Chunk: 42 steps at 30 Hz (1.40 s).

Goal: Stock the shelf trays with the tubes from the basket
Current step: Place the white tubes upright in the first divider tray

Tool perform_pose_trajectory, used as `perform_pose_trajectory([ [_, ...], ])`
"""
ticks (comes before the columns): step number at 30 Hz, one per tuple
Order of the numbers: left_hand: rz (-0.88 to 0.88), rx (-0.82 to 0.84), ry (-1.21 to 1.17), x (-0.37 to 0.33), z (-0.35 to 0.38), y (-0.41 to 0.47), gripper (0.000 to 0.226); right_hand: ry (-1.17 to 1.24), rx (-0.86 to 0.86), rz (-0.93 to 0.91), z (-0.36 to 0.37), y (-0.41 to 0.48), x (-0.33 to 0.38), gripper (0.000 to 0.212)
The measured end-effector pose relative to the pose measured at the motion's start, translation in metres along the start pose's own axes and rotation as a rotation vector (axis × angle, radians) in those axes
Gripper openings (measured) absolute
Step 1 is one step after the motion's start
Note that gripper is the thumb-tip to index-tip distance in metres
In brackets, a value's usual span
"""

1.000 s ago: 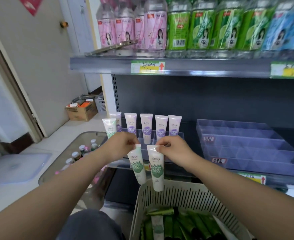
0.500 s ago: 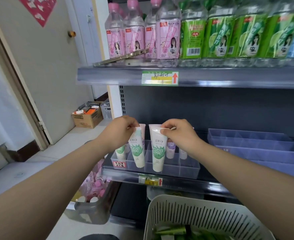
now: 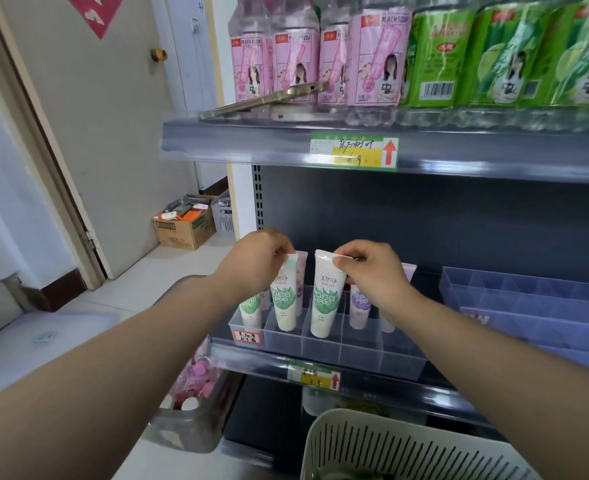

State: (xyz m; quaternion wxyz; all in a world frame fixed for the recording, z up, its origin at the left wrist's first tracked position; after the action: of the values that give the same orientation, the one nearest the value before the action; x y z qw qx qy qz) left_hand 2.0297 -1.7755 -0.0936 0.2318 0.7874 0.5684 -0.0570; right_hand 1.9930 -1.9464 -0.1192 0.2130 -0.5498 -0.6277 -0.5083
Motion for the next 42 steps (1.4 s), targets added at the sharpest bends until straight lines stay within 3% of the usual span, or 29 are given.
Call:
perform_pose_trajectory([
  [31,-0.021,0.065,0.063,0.012,0.045,0.003,0.028,-0.14,0.088,-0.026,0.032,0.001,-0.036,0.017],
  [42,0.114,0.023,0.251,-0.03,0.031,-0.015,0.056,-0.48,0.213,-0.233,0.016,-0.016,-0.003,0.048],
])
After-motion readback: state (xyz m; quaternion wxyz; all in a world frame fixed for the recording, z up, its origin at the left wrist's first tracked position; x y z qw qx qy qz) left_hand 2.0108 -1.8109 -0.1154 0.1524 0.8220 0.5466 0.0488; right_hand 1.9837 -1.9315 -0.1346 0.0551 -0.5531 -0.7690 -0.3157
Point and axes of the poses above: each hand's wrist, its own y-axis towards the middle knuckle, its own z-axis out of the palm, x = y × z, the point moved 7 cm from there along y, towards the middle knuckle, and after that the axes turned 12 degrees about -z, right-handed, at the moved point
